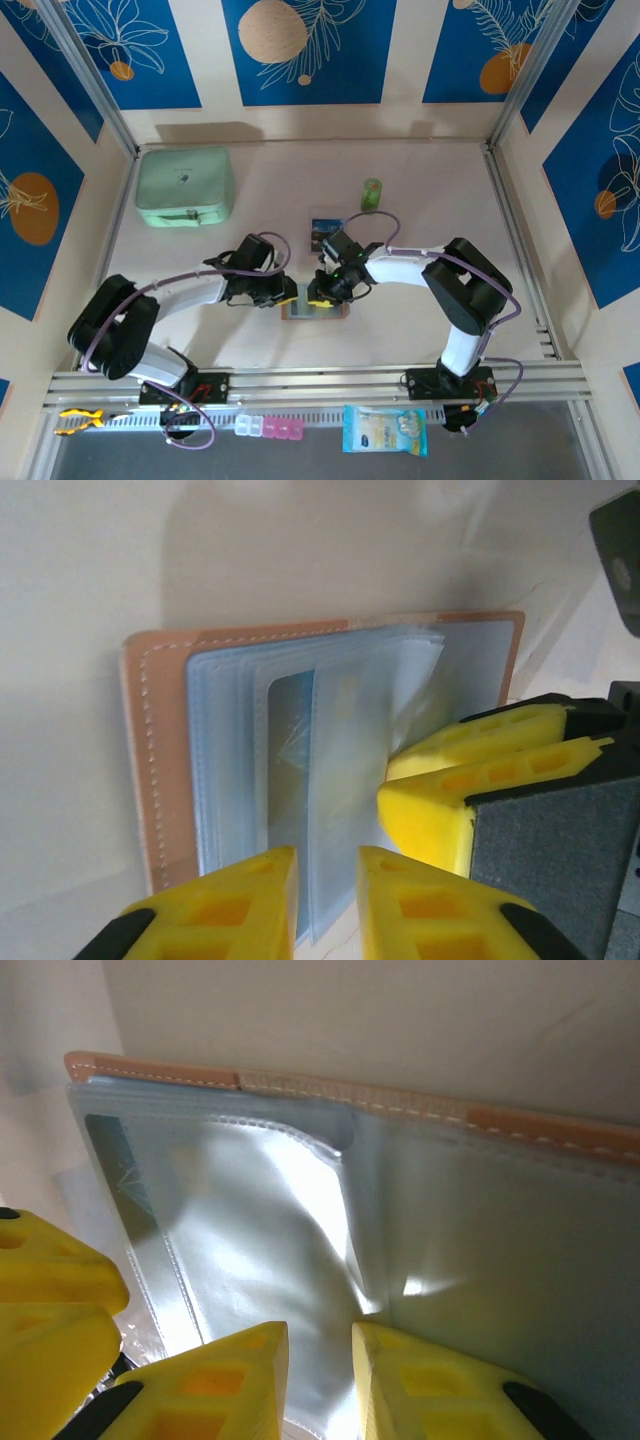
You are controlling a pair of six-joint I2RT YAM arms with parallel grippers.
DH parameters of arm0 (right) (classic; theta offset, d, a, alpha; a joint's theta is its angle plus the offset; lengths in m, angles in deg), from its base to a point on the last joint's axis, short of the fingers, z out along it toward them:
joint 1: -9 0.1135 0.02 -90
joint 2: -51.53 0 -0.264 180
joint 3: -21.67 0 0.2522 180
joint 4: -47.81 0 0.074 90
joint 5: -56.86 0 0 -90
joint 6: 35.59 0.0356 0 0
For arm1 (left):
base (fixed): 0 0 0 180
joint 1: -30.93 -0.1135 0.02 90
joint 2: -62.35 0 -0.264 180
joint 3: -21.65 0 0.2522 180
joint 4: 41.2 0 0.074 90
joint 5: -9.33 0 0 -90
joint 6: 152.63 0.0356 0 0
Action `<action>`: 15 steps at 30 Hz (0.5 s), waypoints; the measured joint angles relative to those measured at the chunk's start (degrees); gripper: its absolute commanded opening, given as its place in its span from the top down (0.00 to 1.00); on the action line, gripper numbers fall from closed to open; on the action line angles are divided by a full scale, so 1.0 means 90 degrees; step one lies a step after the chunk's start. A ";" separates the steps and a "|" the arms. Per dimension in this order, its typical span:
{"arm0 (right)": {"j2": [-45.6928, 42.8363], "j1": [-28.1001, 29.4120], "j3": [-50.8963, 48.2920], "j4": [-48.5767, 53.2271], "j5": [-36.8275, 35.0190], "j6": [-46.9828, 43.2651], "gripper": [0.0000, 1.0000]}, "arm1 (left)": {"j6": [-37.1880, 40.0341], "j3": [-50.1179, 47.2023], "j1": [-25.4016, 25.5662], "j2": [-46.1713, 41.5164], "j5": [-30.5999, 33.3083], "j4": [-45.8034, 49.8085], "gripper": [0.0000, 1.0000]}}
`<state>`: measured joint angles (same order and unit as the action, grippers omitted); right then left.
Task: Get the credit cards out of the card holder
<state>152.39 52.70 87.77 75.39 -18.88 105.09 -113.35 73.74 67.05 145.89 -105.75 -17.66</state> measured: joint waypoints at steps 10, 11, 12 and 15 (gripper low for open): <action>-0.0087 -0.0185 -0.0427 -0.0697 0.0435 0.0170 0.75 | -0.0051 0.0104 0.0117 0.0367 0.0002 -0.0134 0.72; -0.0102 -0.0199 -0.0469 -0.0770 0.0466 0.0192 0.74 | -0.0051 0.0119 0.0121 0.0398 0.0000 -0.0138 0.72; -0.0114 -0.0219 -0.0517 -0.0843 0.0500 0.0214 0.75 | -0.0053 0.0136 0.0131 0.0432 0.0002 -0.0143 0.73; -0.0158 -0.0272 -0.0665 -0.1103 0.0619 0.0272 0.75 | -0.0097 0.0180 0.0151 0.0515 -0.0002 -0.0177 0.75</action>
<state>150.97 50.25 81.78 65.47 -13.31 107.53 -114.23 75.36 68.41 150.53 -105.77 -19.26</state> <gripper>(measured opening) 0.255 0.267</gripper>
